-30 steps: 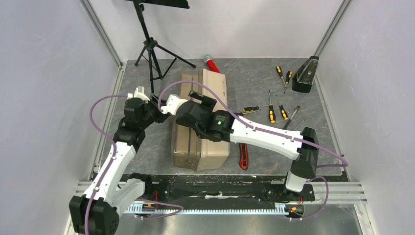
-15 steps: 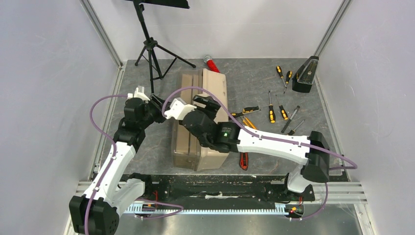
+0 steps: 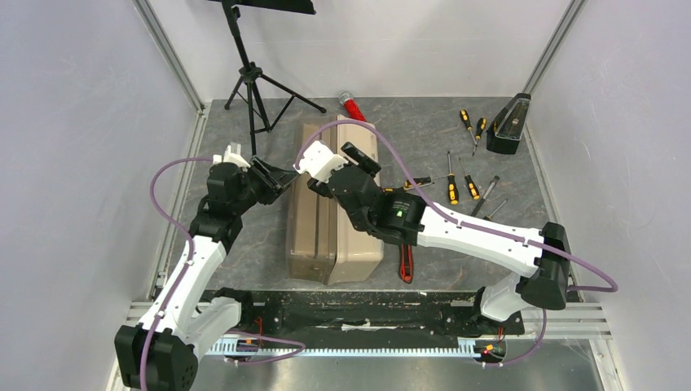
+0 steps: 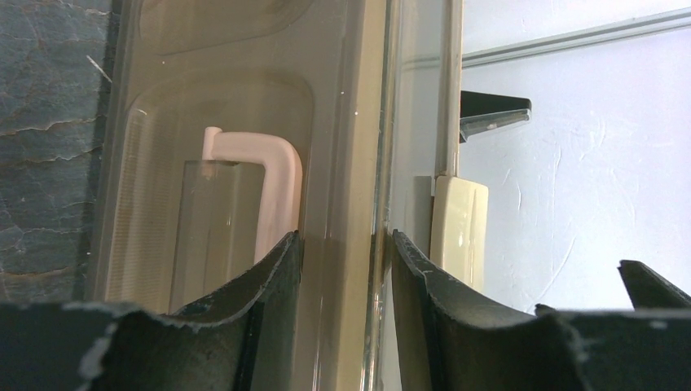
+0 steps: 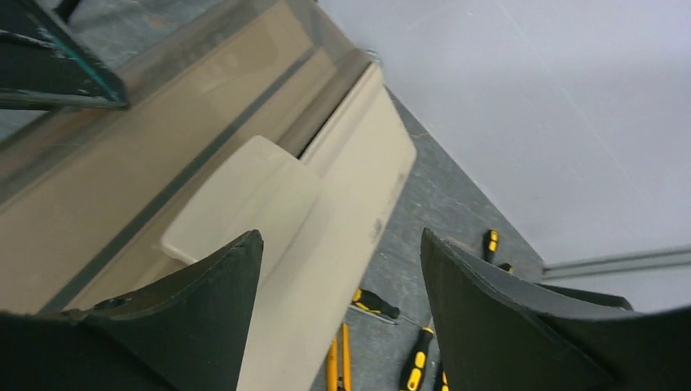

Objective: Pack the tool kit

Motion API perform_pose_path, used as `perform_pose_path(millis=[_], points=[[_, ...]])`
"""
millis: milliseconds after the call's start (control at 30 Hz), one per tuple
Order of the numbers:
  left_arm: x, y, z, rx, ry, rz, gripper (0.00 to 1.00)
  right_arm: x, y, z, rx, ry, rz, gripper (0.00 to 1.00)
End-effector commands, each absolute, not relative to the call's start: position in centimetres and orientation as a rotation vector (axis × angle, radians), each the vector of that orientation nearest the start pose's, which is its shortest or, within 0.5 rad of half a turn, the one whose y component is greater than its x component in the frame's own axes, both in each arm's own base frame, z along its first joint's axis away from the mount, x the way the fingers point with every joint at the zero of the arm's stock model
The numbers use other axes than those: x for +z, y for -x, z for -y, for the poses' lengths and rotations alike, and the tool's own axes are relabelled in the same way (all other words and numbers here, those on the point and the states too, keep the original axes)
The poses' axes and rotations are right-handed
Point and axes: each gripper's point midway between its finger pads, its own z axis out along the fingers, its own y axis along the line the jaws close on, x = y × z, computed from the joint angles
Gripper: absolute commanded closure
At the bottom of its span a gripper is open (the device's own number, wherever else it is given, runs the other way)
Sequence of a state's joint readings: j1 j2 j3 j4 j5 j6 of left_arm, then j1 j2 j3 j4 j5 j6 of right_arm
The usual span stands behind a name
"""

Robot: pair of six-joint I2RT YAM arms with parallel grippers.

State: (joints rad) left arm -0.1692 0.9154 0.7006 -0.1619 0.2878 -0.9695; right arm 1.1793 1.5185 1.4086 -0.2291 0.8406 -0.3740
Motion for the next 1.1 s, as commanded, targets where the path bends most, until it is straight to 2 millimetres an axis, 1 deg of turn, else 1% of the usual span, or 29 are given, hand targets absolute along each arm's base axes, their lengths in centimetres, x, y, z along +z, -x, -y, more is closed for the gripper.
perform_pose_path(millis=[0, 133, 200, 333, 467, 600, 733, 800, 867, 967, 1067], points=[[21.6, -29.5, 14.3, -1.010, 0.615, -2.033, 0.76, 31.8, -28.1, -35.2, -0.042, 0.866, -1.624, 0.26], [22.7, -29.5, 15.4, -1.035, 0.581, -2.024, 0.76, 30.5, -27.7, -36.1, -0.040, 0.979, -1.631, 0.25], [23.1, -29.5, 15.7, -1.038, 0.568, -2.021, 0.76, 29.5, -27.8, -36.0, -0.082, 1.021, -1.648, 0.25], [23.0, -29.7, 15.9, -1.031, 0.566, -2.026, 0.76, 27.8, -27.8, -35.5, -0.145, 1.083, -1.665, 0.24], [22.8, -29.7, 16.2, -1.026, 0.559, -2.035, 0.76, 27.1, -27.9, -35.8, -0.168, 1.129, -1.668, 0.24], [22.7, -29.7, 16.6, -1.021, 0.545, -2.043, 0.76, 26.8, -28.2, -36.0, -0.206, 1.166, -1.666, 0.23], [22.5, -29.7, 16.7, -1.011, 0.541, -2.049, 0.76, 27.3, -28.9, -35.3, -0.314, 1.142, -1.645, 0.23], [22.3, -29.7, 16.7, -1.002, 0.540, -2.056, 0.76, 28.0, -29.2, -34.9, -0.374, 1.116, -1.618, 0.24], [22.3, -29.8, 16.6, -0.991, 0.537, -2.060, 0.76, 29.0, -29.4, -34.6, -0.419, 1.075, -1.587, 0.24], [22.0, -29.7, 16.5, -0.973, 0.533, -2.068, 0.76, 31.0, -29.6, -34.0, -0.463, 0.994, -1.538, 0.25], [21.9, -29.7, 16.4, -0.958, 0.535, -2.072, 0.76, 32.8, -29.6, -33.0, -0.497, 0.912, -1.499, 0.25]])
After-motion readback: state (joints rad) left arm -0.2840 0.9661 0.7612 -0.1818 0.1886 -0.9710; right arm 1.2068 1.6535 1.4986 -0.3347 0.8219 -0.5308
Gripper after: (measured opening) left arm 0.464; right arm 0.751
